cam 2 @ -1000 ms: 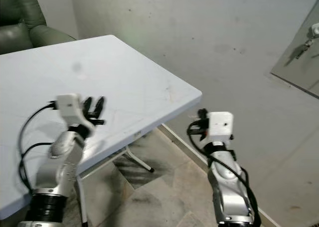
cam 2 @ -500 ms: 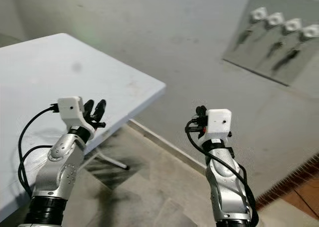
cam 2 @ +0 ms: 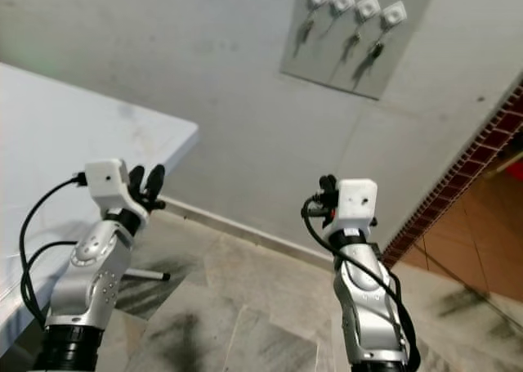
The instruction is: Hang keys on a hook
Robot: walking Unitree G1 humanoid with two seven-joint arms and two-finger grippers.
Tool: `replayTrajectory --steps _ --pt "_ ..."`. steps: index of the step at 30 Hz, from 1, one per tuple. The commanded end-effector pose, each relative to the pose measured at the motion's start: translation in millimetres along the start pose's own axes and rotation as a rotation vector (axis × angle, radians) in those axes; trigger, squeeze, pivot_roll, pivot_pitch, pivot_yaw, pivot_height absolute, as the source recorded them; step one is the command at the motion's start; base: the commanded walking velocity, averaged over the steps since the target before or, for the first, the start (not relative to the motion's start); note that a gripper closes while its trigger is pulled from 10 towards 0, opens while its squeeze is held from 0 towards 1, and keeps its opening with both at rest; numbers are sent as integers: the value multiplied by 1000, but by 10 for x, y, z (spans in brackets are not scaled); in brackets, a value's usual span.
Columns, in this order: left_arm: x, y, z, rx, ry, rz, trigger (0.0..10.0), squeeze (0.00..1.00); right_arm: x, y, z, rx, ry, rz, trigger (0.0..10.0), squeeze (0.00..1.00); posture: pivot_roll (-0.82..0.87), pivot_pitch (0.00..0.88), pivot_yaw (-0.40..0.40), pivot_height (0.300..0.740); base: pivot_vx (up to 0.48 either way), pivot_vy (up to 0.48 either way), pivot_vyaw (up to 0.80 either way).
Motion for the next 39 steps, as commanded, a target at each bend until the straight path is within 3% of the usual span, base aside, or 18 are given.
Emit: replayTrajectory --steps 1,10,23,28,39 --pt "108 18 -12 0 -34 3 10000 0 62 29 12 6 -24 6 10000 0 138 40 -84 740 0 0 -750" --pt "133 22 -26 -6 -44 4 10000 0 77 9 27 2 -47 -11 10000 0 137 43 -78 740 0 0 -749" --pt "115 15 1 -17 -32 5 10000 0 165 -76 84 -33 -138 -132 10000 0 141 63 -60 740 0 0 0" --pt "105 -3 15 -30 -37 -2 10000 0 265 -143 112 -83 -242 -150 10000 0 137 65 -55 740 0 0 0" --pt "78 -19 24 -45 -53 -13 10000 0 201 -66 180 -32 -176 -105 10000 0 117 67 -33 740 0 0 0"
Point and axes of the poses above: a point about 5 cm out from each wrist's last joint towards the gripper, its own z axis pointing back from the gripper into the wrist, its own y axis along the axis of the wrist's last joint, x = y × z, the point moved 3 cm from there along -z, pointing out of the wrist towards the gripper, and after that the axes turned 12 degrees about -z, right-handed, at the moved point
